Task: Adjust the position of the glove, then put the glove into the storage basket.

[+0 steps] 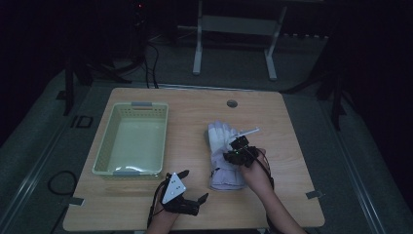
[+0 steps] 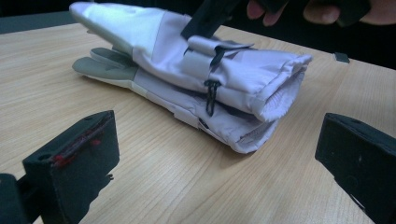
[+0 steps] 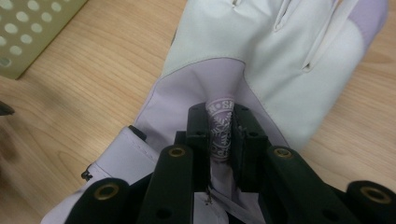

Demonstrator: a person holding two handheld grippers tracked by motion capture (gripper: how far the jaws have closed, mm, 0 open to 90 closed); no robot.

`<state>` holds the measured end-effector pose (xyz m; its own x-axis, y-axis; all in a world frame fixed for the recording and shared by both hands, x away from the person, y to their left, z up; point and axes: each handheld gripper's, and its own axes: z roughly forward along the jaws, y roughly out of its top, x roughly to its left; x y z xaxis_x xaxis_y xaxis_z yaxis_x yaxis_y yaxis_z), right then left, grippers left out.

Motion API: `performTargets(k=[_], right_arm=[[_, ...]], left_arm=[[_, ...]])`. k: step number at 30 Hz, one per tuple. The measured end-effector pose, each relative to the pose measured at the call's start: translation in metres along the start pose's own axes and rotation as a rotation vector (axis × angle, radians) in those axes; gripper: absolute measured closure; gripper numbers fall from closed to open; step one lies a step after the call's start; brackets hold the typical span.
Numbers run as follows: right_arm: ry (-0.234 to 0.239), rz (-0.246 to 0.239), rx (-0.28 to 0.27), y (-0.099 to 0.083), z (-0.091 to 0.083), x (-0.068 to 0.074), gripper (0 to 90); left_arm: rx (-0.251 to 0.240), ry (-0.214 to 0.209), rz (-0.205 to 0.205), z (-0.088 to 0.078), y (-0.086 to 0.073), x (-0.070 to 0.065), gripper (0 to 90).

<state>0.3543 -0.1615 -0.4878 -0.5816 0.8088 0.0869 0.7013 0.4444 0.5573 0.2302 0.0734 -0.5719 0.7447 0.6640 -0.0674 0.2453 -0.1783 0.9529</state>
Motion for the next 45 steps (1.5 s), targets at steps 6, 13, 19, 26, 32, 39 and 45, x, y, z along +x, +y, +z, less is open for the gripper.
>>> performTargets(k=[6, 13, 19, 26, 32, 39, 45], right_arm=[[-0.026, -0.046, 0.032, -0.002, 0.013, 0.001, 77.3], [-0.040, -0.046, 0.032, -0.001, 0.015, -0.007, 76.1], [0.001, -0.094, -0.023, 0.001, 0.006, -0.006, 52.8], [0.022, -0.087, -0.102, -0.003, -0.006, -0.016, 18.7], [0.066, -0.097, -0.185, -0.011, -0.019, -0.027, 14.2], [0.035, -0.171, -0.244, -0.019, -0.031, -0.033, 14.4], [0.032, -0.189, -0.303, -0.028, -0.050, -0.041, 14.7]], left_arm=[[-0.002, 0.000, -0.006, 0.000, 0.000, 0.000, 0.0], [0.001, -0.001, -0.009, 0.000, 0.000, 0.001, 0.0], [0.003, -0.001, -0.015, 0.000, 0.000, 0.001, 0.0], [0.005, -0.008, -0.021, 0.000, 0.000, 0.002, 0.0], [0.014, -0.022, -0.036, 0.001, 0.001, 0.005, 0.0], [0.014, -0.008, -0.064, 0.001, 0.001, 0.006, 0.0], [0.062, -0.029, -0.076, 0.005, 0.003, 0.009, 0.0]])
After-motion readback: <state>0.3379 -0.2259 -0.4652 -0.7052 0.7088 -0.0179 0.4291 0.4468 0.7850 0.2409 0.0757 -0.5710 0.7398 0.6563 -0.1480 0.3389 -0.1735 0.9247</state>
